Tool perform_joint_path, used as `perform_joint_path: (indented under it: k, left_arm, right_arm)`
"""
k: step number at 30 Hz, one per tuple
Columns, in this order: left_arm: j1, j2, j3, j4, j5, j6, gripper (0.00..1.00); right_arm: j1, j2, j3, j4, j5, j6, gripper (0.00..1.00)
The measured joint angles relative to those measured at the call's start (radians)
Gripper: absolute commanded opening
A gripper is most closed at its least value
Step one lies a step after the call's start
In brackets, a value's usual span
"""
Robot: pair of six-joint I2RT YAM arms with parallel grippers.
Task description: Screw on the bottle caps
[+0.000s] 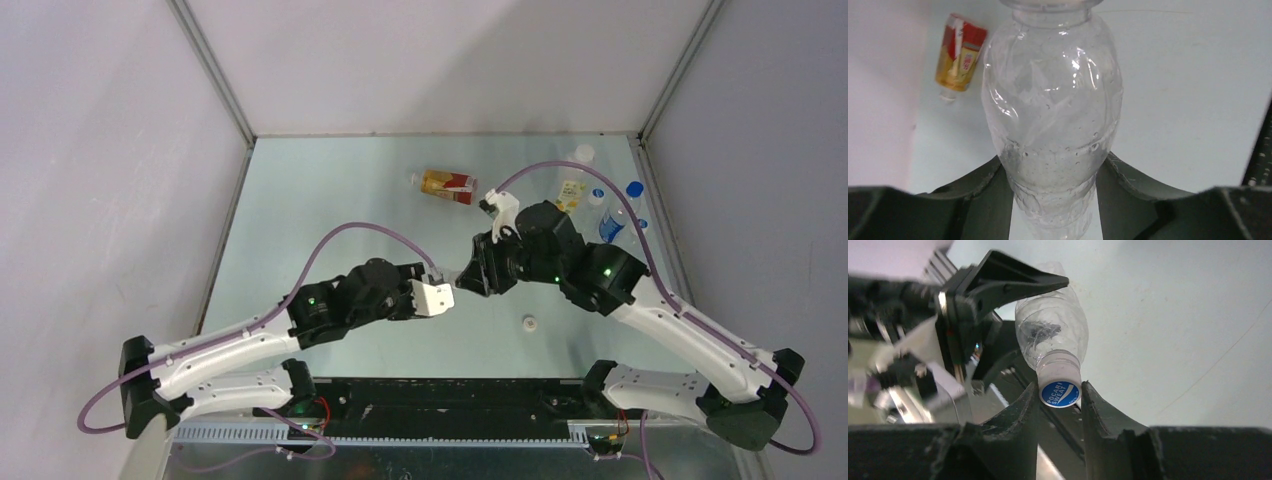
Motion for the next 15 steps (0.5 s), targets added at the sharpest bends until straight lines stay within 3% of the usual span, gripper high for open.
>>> perform_joint_path:
  k: [1, 3, 4, 6, 10, 15]
  left_arm:
    - [-0.007, -0.006, -0.015, 0.019, -0.033, 0.008, 0.18]
    - [-0.014, -0.018, -0.032, 0.041, -0.079, 0.019, 0.18]
    - [-0.016, -0.020, -0.034, 0.047, -0.096, 0.025, 0.18]
    - [-0.016, -0.022, -0.034, 0.060, -0.115, 0.032, 0.17]
    - [-0.016, -0.024, -0.033, 0.077, -0.072, 0.043, 0.17]
    - [0.048, -0.024, -0.028, 0.031, 0.130, 0.032, 0.17]
  right_arm:
    - [-0.004, 0.008, 0.000, 0.003, 0.011, 0.069, 0.03]
    - [-0.013, 0.018, 0.000, 0.014, 0.026, 0.188, 0.19]
    - [-0.017, 0.020, 0.000, 0.022, 0.031, 0.227, 0.33]
    - [-0.023, 0.017, 0.000, 0.040, 0.033, 0.254, 0.50]
    - [-0.026, 0.000, -0.002, 0.105, 0.027, 0.194, 0.62]
    - [-0.028, -0.077, -0.008, 0.169, -0.032, -0.018, 0.64]
